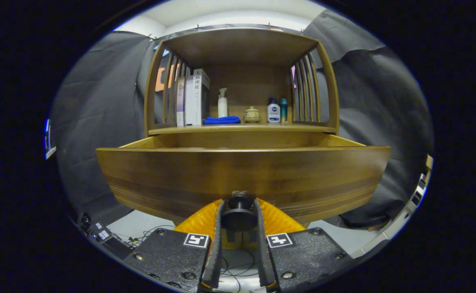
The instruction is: Pull open the drawer, take out the items inside it, and place them on the countertop above the cabinet.
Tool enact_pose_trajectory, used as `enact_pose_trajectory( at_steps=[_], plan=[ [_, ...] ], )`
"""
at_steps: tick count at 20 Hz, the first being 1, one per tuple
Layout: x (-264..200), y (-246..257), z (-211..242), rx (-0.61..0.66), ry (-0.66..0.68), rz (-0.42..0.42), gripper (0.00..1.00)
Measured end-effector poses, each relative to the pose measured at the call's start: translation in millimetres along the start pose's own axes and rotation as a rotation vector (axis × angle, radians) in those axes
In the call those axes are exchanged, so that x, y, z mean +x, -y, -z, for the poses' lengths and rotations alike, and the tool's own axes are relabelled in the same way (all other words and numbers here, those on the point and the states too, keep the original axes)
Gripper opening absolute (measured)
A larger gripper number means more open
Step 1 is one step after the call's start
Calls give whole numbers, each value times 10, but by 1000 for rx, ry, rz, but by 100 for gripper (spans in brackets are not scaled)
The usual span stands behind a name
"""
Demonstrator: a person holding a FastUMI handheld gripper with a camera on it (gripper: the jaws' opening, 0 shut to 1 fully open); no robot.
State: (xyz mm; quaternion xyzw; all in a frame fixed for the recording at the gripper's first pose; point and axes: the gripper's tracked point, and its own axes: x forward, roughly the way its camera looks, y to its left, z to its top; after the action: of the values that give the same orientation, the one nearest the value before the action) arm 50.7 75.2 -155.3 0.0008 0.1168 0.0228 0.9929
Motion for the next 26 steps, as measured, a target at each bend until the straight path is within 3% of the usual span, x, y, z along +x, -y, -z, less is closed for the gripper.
enact_pose_trajectory(
  at_steps=[4, 8, 13, 20, 23, 26],
  plan=[
    [-44, 1, 2, 10, 6, 5, 39],
    [-263, 112, -211, 30, 66, 1, 66],
    [-514, 396, -1056, 55, 166, 31, 100],
    [-234, 472, -2429, 69, 231, 4, 100],
    [95, 276, -2737, 35, 128, -29, 100],
    [522, 83, -2717, 37, -42, -59, 100]
  ],
)
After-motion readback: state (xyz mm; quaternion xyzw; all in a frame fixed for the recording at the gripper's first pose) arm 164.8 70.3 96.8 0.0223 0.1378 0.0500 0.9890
